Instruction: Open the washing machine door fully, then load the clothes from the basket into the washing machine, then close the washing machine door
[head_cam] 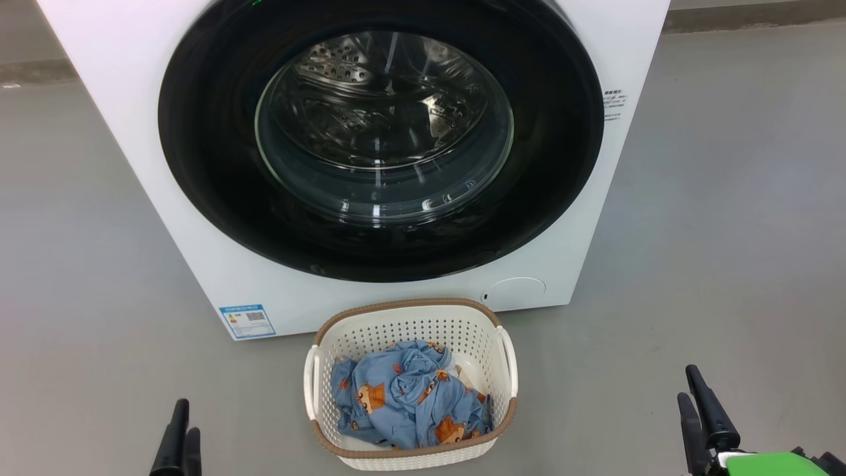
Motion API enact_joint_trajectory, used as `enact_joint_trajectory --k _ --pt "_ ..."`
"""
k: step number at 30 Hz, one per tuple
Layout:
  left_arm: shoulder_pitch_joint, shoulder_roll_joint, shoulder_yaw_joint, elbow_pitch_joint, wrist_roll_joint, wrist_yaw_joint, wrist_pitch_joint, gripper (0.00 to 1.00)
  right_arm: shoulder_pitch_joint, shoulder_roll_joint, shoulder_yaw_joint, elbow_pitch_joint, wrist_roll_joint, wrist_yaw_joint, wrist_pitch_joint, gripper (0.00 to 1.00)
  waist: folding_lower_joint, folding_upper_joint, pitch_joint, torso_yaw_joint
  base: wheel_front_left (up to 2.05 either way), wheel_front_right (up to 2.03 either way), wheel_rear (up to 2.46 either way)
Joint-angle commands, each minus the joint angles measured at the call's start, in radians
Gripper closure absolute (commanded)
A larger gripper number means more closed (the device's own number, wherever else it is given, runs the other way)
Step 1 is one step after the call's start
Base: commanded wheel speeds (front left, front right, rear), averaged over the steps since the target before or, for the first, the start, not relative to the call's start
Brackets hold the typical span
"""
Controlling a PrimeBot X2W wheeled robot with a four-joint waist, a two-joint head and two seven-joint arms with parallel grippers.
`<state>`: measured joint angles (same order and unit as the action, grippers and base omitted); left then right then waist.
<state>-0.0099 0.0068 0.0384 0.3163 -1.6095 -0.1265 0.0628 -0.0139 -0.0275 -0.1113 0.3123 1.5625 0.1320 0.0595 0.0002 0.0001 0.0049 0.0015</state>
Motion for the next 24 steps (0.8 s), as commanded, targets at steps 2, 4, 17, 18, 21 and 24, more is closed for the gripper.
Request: enact_joint_trajectory --k 2,4,17,18,21,24 --pt "-0.025 0.023 0.002 -0.034 0.016 -0.001 -0.011 0.0 -0.018 -0.007 0.005 -0.033 -0.02 0.0 -0.011 0.0 -0.0002 -0.0001 0.0 0.0 0.0 0.0 0.0" --pt "-0.026 0.027 -0.003 -0.035 0.026 -0.001 -0.018 0.0 -0.019 -0.007 0.01 -0.037 -0.042 0.0 -0.017 0.0 -0.0002 -0.0001 0.0 0.0 0.0 0.0 0.0" --pt "-0.031 0.034 0.0 -0.046 0.186 -0.001 -0.06 0.0 -0.025 -0.009 0.037 -0.079 -0.231 0.0 -0.058 0.0 -0.0002 -0.0001 0.004 0.002 0.0 0.0 0.0" --pt "-0.031 0.033 0.002 -0.048 0.2 -0.001 -0.063 0.0 -0.025 -0.009 0.039 -0.082 -0.248 0.0 -0.061 0.0 -0.0002 -0.0001 0.004 0.002 0.0 0.0 0.0" --pt "-0.031 0.032 0.007 -0.053 0.247 -0.001 -0.072 0.0 -0.027 -0.01 0.046 -0.09 -0.301 0.0 -0.069 0.0 -0.0002 -0.0001 0.005 0.003 0.0 0.0 0.0" --pt "-0.033 0.031 0.013 -0.058 0.296 -0.002 -0.08 0.0 -0.031 -0.01 0.056 -0.098 -0.36 0.0 -0.078 0.0 -0.0002 -0.0001 0.006 0.003 0.0 0.0 0.0"
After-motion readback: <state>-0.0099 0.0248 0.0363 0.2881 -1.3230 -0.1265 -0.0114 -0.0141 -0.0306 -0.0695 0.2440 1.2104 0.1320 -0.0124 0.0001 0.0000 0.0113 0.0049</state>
